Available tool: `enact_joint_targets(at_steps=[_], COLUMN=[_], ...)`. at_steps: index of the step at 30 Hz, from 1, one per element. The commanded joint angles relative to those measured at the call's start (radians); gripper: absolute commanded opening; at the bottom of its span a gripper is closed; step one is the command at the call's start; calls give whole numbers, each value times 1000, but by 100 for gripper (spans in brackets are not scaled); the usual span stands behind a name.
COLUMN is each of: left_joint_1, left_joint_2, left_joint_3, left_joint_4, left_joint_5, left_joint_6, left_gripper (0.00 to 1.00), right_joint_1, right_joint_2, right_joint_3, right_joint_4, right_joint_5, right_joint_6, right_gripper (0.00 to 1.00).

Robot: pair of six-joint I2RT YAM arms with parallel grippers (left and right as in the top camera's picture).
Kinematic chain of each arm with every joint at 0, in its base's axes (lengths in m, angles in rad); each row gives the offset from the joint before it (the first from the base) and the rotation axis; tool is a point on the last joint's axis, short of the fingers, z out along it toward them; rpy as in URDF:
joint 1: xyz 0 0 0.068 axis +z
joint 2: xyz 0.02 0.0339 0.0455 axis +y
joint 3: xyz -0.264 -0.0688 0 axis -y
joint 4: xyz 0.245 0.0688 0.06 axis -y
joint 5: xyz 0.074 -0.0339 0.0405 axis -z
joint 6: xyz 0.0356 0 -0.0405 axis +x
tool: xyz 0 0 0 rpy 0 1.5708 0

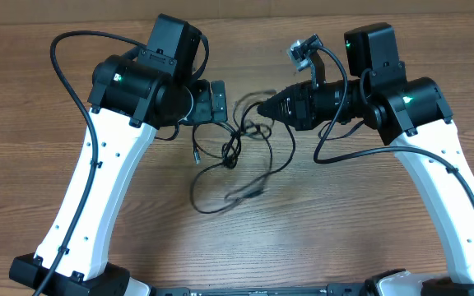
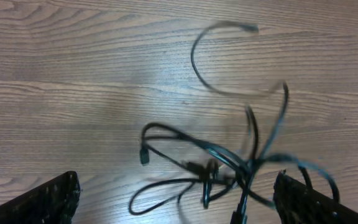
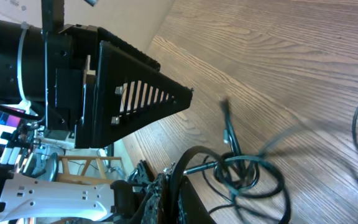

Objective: Untangle cables

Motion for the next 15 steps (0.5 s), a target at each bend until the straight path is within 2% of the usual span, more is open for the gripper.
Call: enact_joint_targets(at_steps=[1,11,15], left_joint_1=[4,4,4], left_joint_2=[7,7,7], left_joint_3=[15,15,16], left_joint_4=[-2,28,39], left_joint_5=[-11,-2,84], left_joint_6=[-3,-4,-3], left_gripper=[100,100,99], right_joint_1=[1,1,0], right_joint_2=[-1,-1,-1], right_joint_3=[9,9,9], right_joint_4=[5,5,13], right_joint_5=[-27,-23,48], right_joint_6=[-17,-17,18], right_gripper=[4,4,4])
